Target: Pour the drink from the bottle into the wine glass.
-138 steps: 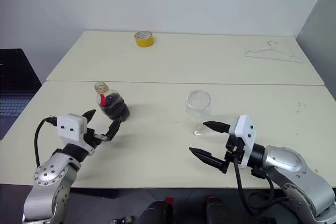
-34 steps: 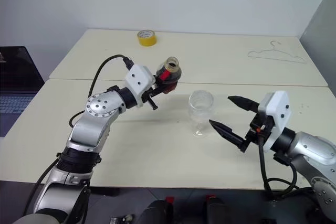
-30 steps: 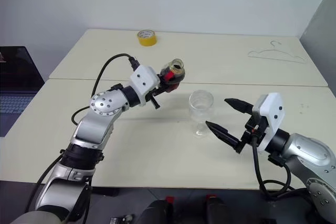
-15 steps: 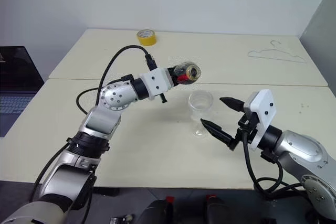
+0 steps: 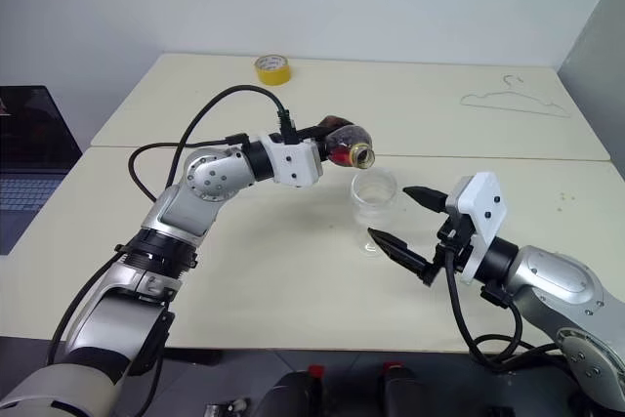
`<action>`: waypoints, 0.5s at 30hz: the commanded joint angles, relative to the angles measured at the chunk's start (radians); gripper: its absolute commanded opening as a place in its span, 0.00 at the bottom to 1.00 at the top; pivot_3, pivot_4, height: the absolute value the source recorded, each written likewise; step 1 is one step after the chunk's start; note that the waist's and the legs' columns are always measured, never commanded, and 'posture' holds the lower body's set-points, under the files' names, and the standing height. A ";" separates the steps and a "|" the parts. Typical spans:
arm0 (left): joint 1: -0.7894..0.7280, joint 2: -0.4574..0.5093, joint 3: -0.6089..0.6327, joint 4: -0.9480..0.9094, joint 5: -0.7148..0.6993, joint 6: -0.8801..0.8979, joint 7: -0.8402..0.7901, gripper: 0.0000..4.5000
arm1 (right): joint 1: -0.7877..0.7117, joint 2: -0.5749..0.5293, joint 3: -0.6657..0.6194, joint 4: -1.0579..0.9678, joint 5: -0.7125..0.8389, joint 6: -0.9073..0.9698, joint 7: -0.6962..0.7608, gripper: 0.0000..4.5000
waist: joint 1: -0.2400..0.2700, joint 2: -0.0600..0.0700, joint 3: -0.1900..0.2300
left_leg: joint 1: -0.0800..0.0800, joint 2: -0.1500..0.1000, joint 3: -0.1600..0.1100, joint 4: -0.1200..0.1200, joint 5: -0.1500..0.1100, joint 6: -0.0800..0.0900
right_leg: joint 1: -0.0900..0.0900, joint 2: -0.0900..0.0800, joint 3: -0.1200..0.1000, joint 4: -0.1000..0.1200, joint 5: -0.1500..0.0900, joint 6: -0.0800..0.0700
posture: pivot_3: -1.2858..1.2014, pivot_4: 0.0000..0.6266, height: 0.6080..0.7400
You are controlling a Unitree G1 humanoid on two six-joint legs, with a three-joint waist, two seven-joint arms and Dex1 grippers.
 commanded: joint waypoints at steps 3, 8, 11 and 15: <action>-0.054 0.017 0.010 0.021 0.049 -0.085 0.065 0.14 | -0.019 0.001 -0.011 -0.027 0.000 -0.013 -0.007 1.00 | 0.000 0.000 0.000 | 0.000 0.000 0.000 0.000 0.000 0.000 | 0.000 0.000 0.000 0.000 0.000 0.000 | 0.52 0.24 1.00; -0.068 0.022 0.008 0.050 0.089 -0.127 0.110 0.14 | -0.024 0.005 -0.005 -0.025 -0.002 -0.013 -0.009 1.00 | 0.000 0.000 0.000 | 0.000 0.000 0.000 0.000 0.000 0.000 | 0.000 0.000 0.000 0.000 0.000 0.000 | 0.52 0.24 1.00; -0.075 0.023 0.007 0.064 0.106 -0.151 0.132 0.13 | -0.024 0.008 -0.001 -0.026 -0.003 -0.013 -0.011 1.00 | 0.000 0.000 0.000 | 0.000 0.000 0.000 0.000 0.000 0.000 | 0.000 0.000 0.000 0.000 0.000 0.000 | 0.52 0.24 1.00; -0.085 0.022 0.005 0.082 0.128 -0.182 0.160 0.12 | -0.024 0.009 0.000 -0.026 -0.001 -0.011 -0.012 1.00 | 0.000 0.000 0.000 | 0.000 0.000 0.000 0.000 0.000 0.000 | 0.000 0.000 0.000 0.000 0.000 0.000 | 0.52 0.24 1.00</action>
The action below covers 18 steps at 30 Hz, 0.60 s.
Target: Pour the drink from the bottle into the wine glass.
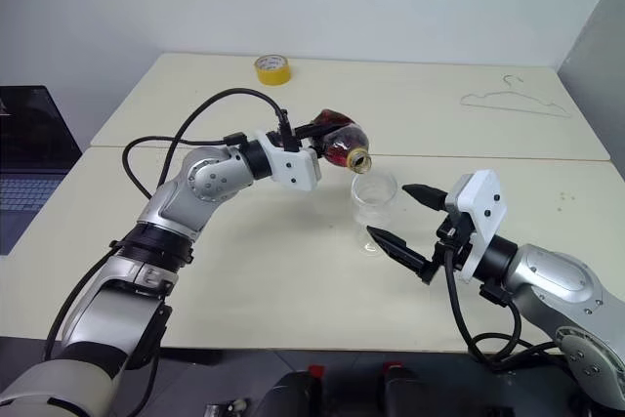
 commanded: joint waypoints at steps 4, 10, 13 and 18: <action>-0.059 0.003 0.009 0.003 0.013 -0.059 0.063 0.12 | -0.013 0.001 -0.003 -0.029 0.001 -0.006 -0.009 1.00 | 0.000 0.000 0.000 | 0.000 0.000 0.000 0.000 0.000 0.000 | 0.000 0.000 0.000 0.000 0.000 0.000 | 0.52 0.24 1.00; -0.077 0.004 0.005 0.029 0.033 -0.088 0.089 0.12 | -0.009 -0.003 -0.002 -0.030 -0.001 -0.003 -0.009 1.00 | 0.000 0.000 0.000 | 0.000 0.000 0.000 0.000 0.000 0.000 | 0.000 0.000 0.000 0.000 0.000 0.000 | 0.52 0.24 1.00; -0.083 0.004 0.004 0.042 0.045 -0.100 0.100 0.12 | -0.008 -0.003 -0.001 -0.030 0.001 -0.002 -0.011 1.00 | -0.001 0.000 0.000 | 0.000 0.000 0.000 0.000 0.000 0.000 | 0.000 0.000 0.000 0.000 0.000 0.000 | 0.52 0.24 1.00; -0.099 0.003 -0.001 0.067 0.068 -0.117 0.121 0.12 | -0.007 -0.002 0.002 -0.031 0.003 -0.002 -0.012 1.00 | 0.000 0.000 0.000 | 0.000 0.000 0.000 0.000 0.000 0.000 | 0.000 0.000 0.000 0.000 0.000 0.000 | 0.52 0.24 1.00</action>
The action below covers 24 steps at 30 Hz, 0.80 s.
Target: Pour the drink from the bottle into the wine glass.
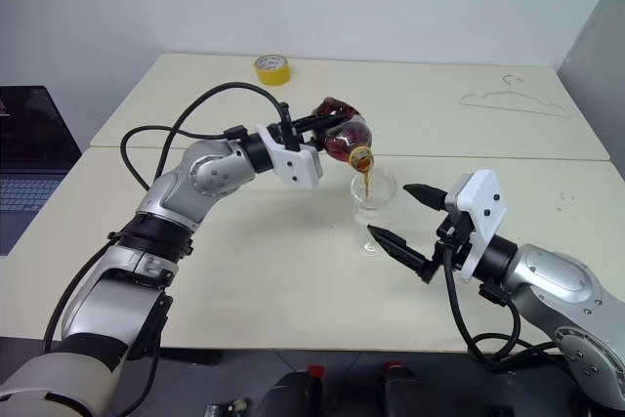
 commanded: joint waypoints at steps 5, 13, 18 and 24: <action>-0.064 0.001 -0.006 0.014 0.015 -0.048 0.056 0.12 | -0.006 -0.001 -0.003 -0.033 0.004 -0.006 -0.002 1.00 | 0.000 0.000 0.000 | 0.000 0.000 0.000 0.000 0.000 0.000 | 0.000 0.000 0.000 0.000 0.000 0.000 | 0.52 0.24 1.00; -0.073 0.008 -0.018 0.021 0.023 -0.065 0.076 0.12 | -0.004 0.000 -0.002 -0.037 0.008 -0.005 -0.005 1.00 | 0.000 0.000 0.000 | 0.000 0.000 0.000 0.000 0.000 0.000 | 0.000 0.000 0.000 0.000 0.000 0.000 | 0.52 0.24 1.00; -0.083 0.009 -0.019 0.027 0.030 -0.073 0.088 0.12 | -0.003 0.000 0.000 -0.038 0.008 -0.005 -0.005 1.00 | 0.000 0.000 0.000 | 0.000 0.000 0.000 0.000 0.000 0.000 | 0.000 0.000 0.000 0.000 0.000 0.000 | 0.52 0.24 1.00; -0.095 0.011 -0.018 0.036 0.035 -0.081 0.096 0.12 | 0.000 0.000 0.002 -0.037 0.007 -0.005 -0.006 1.00 | 0.000 0.000 0.000 | 0.000 0.000 0.000 0.000 0.000 0.000 | 0.000 0.000 0.000 0.000 0.000 0.000 | 0.52 0.24 1.00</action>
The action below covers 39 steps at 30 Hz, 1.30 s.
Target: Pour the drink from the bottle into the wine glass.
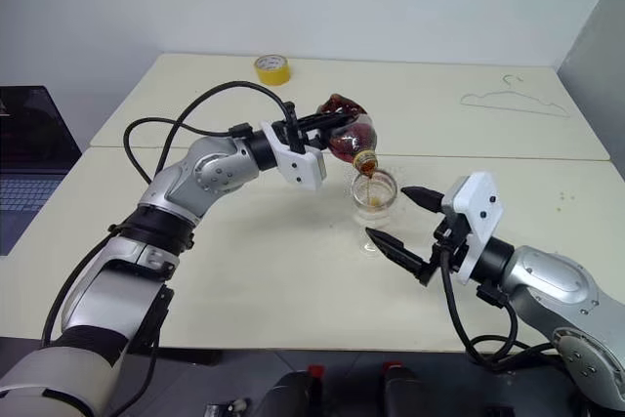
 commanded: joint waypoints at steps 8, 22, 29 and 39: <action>-0.054 0.012 0.012 -0.015 -0.002 -0.032 0.041 0.12 | 0.006 -0.003 -0.010 -0.036 0.005 -0.006 0.000 1.00 | 0.000 0.000 0.000 | 0.000 0.000 0.000 0.000 0.000 0.000 | 0.000 0.000 0.000 0.000 0.000 0.000 | 0.52 0.24 1.00; -0.055 0.013 0.013 -0.022 0.000 -0.035 0.045 0.12 | 0.015 -0.005 -0.016 -0.035 0.004 -0.009 0.005 1.00 | 0.000 0.000 0.000 | 0.000 0.000 0.000 0.000 0.000 0.000 | 0.000 0.000 0.000 0.000 0.000 0.000 | 0.52 0.24 1.00; -0.055 0.016 0.012 -0.023 0.008 -0.038 0.049 0.12 | 0.013 -0.004 -0.015 -0.036 0.005 -0.010 0.004 1.00 | 0.000 0.000 0.000 | 0.000 0.000 0.000 0.000 0.000 0.000 | 0.000 0.000 0.000 0.000 0.000 0.000 | 0.52 0.24 1.00; -0.057 0.016 0.014 -0.019 0.013 -0.040 0.059 0.12 | 0.009 -0.005 -0.017 -0.032 0.003 -0.010 0.003 1.00 | 0.000 0.000 0.000 | 0.000 0.000 0.000 0.000 0.000 0.000 | 0.000 0.000 0.000 0.001 0.000 0.000 | 0.52 0.24 1.00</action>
